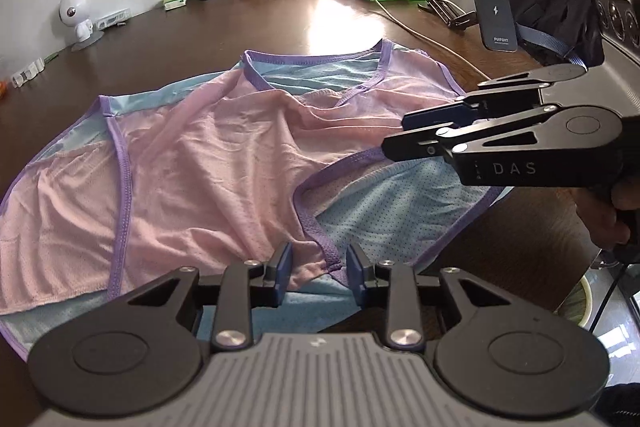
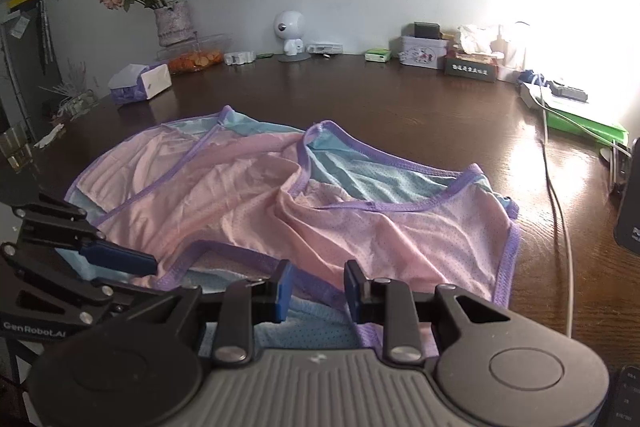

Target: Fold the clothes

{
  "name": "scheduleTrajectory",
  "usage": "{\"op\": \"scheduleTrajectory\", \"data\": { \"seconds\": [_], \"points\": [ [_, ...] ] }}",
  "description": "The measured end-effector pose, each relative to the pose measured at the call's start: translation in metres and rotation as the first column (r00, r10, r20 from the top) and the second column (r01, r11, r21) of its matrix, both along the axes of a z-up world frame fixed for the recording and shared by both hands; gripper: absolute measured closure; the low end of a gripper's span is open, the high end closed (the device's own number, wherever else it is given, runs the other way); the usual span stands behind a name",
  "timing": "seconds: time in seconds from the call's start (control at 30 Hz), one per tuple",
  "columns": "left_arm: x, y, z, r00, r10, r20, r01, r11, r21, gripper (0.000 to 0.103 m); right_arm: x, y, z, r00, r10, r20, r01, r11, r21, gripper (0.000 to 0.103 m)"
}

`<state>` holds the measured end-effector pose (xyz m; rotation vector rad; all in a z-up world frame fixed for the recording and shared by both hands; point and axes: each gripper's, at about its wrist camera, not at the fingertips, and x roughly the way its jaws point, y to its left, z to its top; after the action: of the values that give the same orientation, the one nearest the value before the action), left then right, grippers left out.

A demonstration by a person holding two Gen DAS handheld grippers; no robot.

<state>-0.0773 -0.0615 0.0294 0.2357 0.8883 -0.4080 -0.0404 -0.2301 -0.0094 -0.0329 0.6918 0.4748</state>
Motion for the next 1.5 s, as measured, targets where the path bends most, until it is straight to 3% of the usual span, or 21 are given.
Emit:
{"op": "scheduleTrajectory", "data": {
  "seconds": [0.1, 0.17, 0.27, 0.43, 0.47, 0.5, 0.6, 0.7, 0.77, 0.8, 0.83, 0.9, 0.97, 1.03, 1.13, 1.27, 1.5],
  "points": [
    [0.001, -0.004, 0.002, 1.0, -0.004, -0.001, 0.004, 1.0, 0.006, 0.074, 0.003, 0.018, 0.001, 0.995, 0.097, 0.015, -0.097, 0.995, 0.007, 0.077],
    [0.003, -0.008, 0.002, 1.0, -0.02, 0.001, 0.02, 1.0, 0.009, 0.09, 0.007, 0.03, -0.001, 0.992, 0.127, 0.022, -0.126, 0.992, -0.02, 0.077],
    [0.0, -0.005, 0.002, 0.998, -0.059, 0.016, 0.059, 0.998, -0.007, 0.097, 0.009, 0.047, -0.005, 0.987, 0.156, 0.042, -0.151, 0.984, -0.097, 0.077],
    [0.006, 0.014, 0.006, 0.999, -0.051, -0.007, 0.049, 0.99, -0.131, 0.099, 0.009, 0.05, -0.01, 0.985, 0.166, 0.049, -0.16, 0.981, -0.109, 0.078],
    [0.007, 0.017, 0.006, 0.998, -0.054, -0.013, 0.051, 0.988, -0.149, 0.099, 0.01, 0.049, -0.009, 0.987, 0.153, 0.048, -0.147, 0.984, -0.102, 0.093],
    [0.007, 0.019, 0.006, 0.998, -0.054, -0.017, 0.051, 0.987, -0.155, 0.099, 0.012, 0.047, -0.008, 0.989, 0.141, 0.044, -0.136, 0.986, -0.091, 0.1],
    [0.007, 0.023, 0.006, 0.997, -0.066, -0.027, 0.061, 0.984, -0.167, 0.098, 0.014, 0.037, -0.002, 0.991, 0.127, 0.033, -0.126, 0.991, -0.05, 0.101],
    [0.007, 0.026, 0.005, 0.996, -0.08, -0.036, 0.073, 0.982, -0.177, 0.091, 0.009, 0.032, 0.006, 0.991, 0.128, 0.034, -0.126, 0.991, -0.047, 0.101],
    [0.007, 0.03, 0.006, 0.996, -0.086, -0.036, 0.077, 0.98, -0.185, 0.072, 0.009, 0.034, 0.003, 0.989, 0.149, 0.001, -0.148, 0.987, -0.067, 0.099],
    [0.006, 0.036, 0.011, 0.997, -0.075, -0.018, 0.07, 0.979, -0.191, 0.068, 0.006, 0.037, 0.002, 0.989, 0.147, -0.004, -0.147, 0.985, -0.093, 0.097],
    [0.005, 0.042, 0.016, 0.998, -0.065, 0.0, 0.063, 0.978, -0.198, 0.065, 0.003, 0.04, 0.0, 0.99, 0.141, -0.004, -0.14, 0.982, -0.125, 0.092],
    [0.004, 0.058, 0.024, 0.999, -0.02, 0.036, 0.027, 0.978, -0.208, 0.064, -0.009, 0.041, 0.002, 0.991, 0.129, 0.035, -0.123, 0.983, -0.139, 0.074],
    [0.004, 0.075, 0.028, 0.997, 0.043, 0.062, -0.03, 0.98, -0.199, 0.06, -0.019, 0.031, 0.006, 0.993, 0.095, 0.07, -0.091, 0.994, -0.065, 0.059],
    [0.005, 0.091, 0.025, 0.99, 0.115, 0.077, -0.101, 0.982, -0.162, 0.059, -0.026, 0.018, 0.008, 0.995, 0.041, 0.09, -0.043, 0.999, 0.023, 0.059],
    [0.007, 0.114, 0.016, 0.972, 0.226, 0.055, -0.22, 0.97, -0.103, 0.059, -0.03, 0.005, 0.004, 0.994, -0.04, 0.101, 0.033, 0.997, 0.075, 0.059],
    [-0.011, 0.136, 0.018, 0.974, 0.211, 0.084, -0.196, 0.968, -0.156, 0.054, -0.027, -0.004, -0.002, 0.993, -0.091, 0.076, 0.082, 0.99, 0.113, 0.059],
    [-0.021, 0.152, 0.005, 0.963, 0.259, 0.081, -0.246, 0.959, -0.137, 0.052, -0.02, 0.0, -0.016, 0.993, -0.11, 0.035, 0.108, 0.992, 0.072, 0.06]
  ]
}}
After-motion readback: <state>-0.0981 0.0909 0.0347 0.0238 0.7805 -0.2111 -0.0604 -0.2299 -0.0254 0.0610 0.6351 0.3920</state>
